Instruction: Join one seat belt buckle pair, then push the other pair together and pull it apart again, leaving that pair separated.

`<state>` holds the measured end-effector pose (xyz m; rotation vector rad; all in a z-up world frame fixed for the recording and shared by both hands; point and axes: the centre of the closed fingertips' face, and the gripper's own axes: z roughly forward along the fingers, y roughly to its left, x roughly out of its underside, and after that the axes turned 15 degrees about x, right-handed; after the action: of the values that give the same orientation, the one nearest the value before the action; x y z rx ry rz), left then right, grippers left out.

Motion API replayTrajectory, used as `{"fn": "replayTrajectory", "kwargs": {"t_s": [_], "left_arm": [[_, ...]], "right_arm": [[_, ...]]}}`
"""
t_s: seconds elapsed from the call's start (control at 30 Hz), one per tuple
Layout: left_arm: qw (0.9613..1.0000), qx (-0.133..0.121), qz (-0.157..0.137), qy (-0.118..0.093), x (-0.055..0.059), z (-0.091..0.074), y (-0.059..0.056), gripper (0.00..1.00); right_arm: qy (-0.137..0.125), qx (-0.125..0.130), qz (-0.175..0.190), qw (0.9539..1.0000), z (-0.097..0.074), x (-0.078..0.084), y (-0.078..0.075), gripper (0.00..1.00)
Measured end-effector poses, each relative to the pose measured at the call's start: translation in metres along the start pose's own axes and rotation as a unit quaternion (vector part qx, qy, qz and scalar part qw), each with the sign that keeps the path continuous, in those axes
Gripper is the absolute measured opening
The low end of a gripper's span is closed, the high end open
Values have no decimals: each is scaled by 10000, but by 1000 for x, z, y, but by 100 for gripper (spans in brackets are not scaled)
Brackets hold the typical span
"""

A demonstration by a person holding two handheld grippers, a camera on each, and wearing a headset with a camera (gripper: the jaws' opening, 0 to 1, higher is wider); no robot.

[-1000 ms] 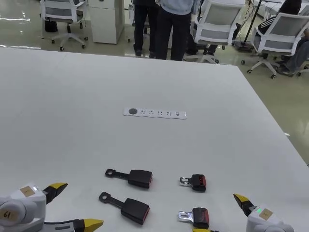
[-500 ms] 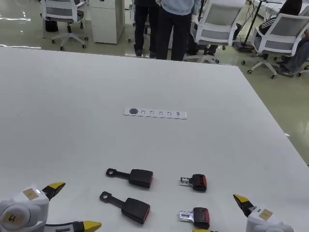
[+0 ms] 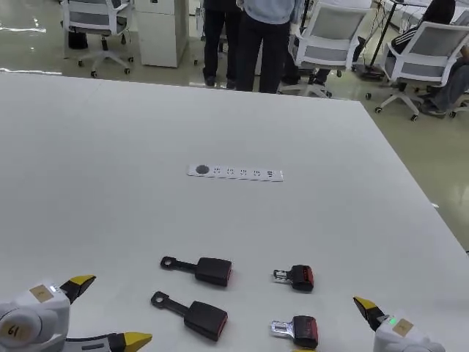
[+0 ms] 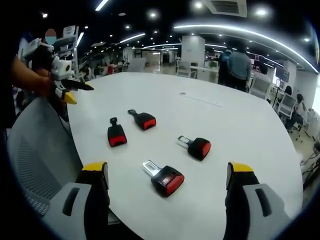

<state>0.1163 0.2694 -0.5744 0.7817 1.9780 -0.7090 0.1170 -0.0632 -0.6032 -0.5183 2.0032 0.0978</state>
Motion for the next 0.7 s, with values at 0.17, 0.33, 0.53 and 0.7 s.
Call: {"fn": "replayTrajectory", "kwargs": {"t_s": [0.17, 0.33, 0.53, 0.7], "left_arm": [[10000, 40, -17, -7, -2, 1, -2, 95], [10000, 60, 7, 46, 0, 2, -1, 95], [9999, 111, -27, 23, -2, 5, -2, 95], [9999, 146, -36, 22, -1, 8, -1, 95]], "right_arm": [[4, -15, -21, 10000, 1, 0, 1, 98], [8, -30, -22, 10000, 3, 1, -1, 98], [40, -62, -40, 10000, 2, 1, 1, 98], [55, -80, -16, 10000, 3, 1, 0, 98]]}}
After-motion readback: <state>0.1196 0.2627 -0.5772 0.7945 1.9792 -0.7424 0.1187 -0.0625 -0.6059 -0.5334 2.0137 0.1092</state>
